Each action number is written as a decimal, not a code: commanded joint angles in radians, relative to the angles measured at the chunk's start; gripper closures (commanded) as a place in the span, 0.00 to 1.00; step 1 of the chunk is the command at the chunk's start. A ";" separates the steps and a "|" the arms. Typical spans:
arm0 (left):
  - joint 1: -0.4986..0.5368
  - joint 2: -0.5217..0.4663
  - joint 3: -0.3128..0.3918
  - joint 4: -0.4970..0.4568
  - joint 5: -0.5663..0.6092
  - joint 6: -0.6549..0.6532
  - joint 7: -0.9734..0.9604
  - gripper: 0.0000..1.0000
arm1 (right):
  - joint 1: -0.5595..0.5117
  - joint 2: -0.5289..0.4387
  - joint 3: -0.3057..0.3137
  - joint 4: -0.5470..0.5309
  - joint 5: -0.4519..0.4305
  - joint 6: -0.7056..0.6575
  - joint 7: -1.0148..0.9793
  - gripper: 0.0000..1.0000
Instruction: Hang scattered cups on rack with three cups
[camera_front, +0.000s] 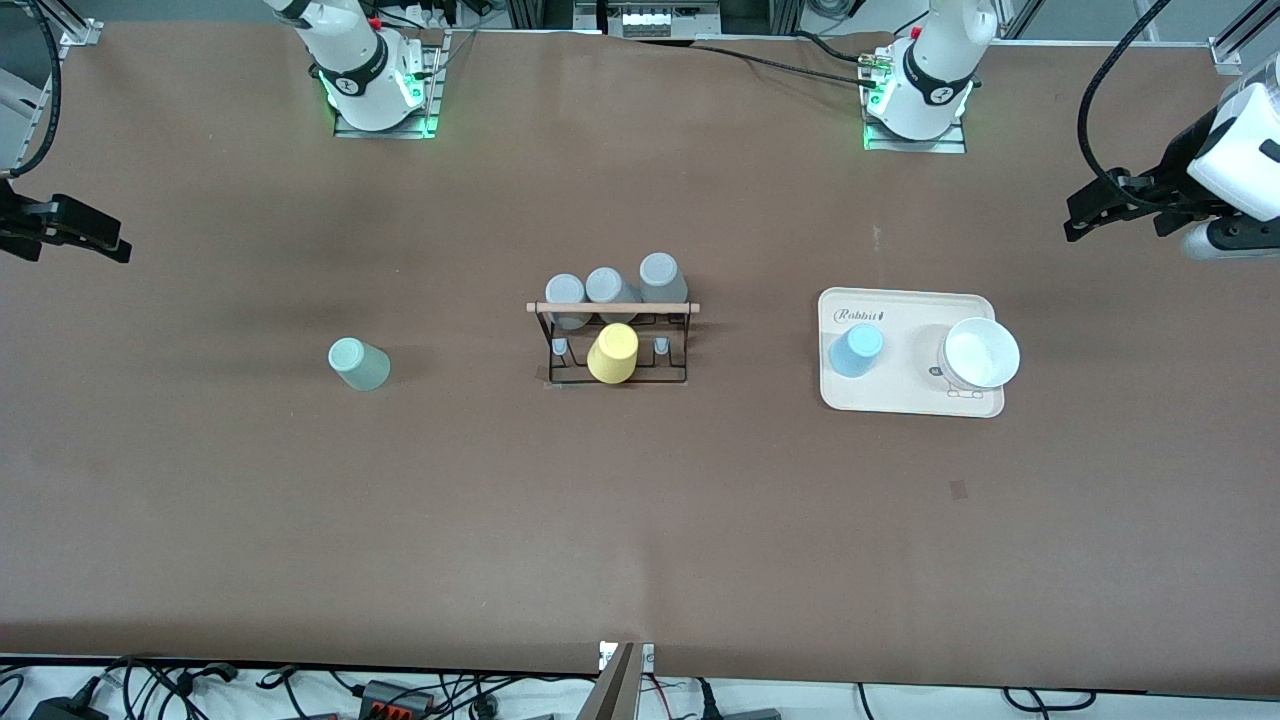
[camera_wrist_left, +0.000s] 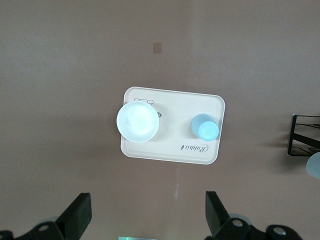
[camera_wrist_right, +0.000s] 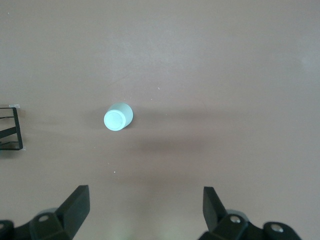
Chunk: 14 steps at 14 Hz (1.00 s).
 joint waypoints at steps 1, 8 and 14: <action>0.003 -0.012 -0.009 -0.009 0.024 0.005 0.003 0.00 | -0.002 0.008 0.000 0.018 -0.010 -0.018 0.018 0.00; 0.005 -0.009 -0.007 -0.009 0.021 -0.001 -0.011 0.00 | -0.004 0.008 -0.002 0.020 -0.001 -0.018 0.013 0.00; 0.005 0.039 -0.004 0.002 0.020 -0.052 -0.012 0.00 | -0.002 0.008 -0.002 0.020 -0.001 -0.018 0.011 0.00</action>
